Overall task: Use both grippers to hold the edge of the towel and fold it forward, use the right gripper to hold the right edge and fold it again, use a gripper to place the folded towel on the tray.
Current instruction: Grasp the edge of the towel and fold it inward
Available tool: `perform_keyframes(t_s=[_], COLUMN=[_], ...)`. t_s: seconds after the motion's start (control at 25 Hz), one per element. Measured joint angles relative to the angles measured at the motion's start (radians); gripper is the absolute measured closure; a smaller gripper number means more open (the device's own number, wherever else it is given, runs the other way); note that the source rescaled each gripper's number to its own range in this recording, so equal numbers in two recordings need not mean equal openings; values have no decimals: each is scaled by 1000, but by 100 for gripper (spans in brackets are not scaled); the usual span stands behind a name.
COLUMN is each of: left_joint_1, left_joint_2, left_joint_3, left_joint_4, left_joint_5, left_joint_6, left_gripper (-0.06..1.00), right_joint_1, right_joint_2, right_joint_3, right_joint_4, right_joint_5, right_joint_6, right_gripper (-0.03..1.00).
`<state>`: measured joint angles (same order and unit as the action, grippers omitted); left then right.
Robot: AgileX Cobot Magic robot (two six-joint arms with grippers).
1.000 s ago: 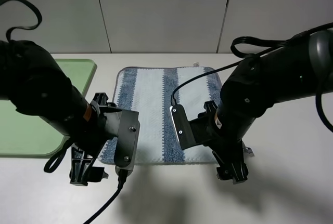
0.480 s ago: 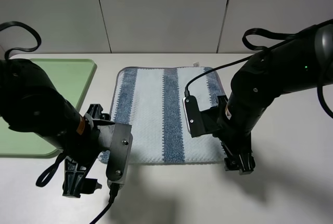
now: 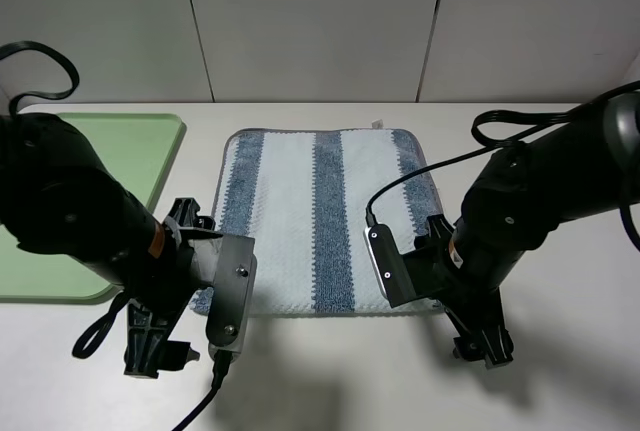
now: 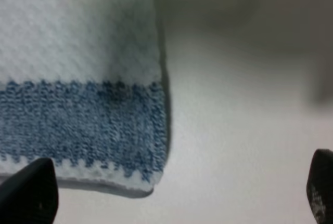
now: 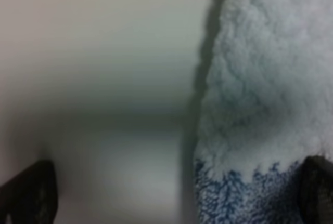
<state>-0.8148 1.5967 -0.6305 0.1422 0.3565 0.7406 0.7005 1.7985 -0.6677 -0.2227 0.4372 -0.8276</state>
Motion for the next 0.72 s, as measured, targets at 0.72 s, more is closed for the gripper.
perform_keyframes(t_s=[0.72], left_joint_1=[57], left_joint_2=[1], left_joint_3=[0], left_joint_4=[-7], left_joint_5=[-104], left_joint_6=[3], left_gripper=[2], right_joint_1=[0], right_joint_2=[15], right_joint_3=[-4], right_joint_4=[8], right_joint_5=[-10], right_joint_6=[-8], right_gripper=[-3])
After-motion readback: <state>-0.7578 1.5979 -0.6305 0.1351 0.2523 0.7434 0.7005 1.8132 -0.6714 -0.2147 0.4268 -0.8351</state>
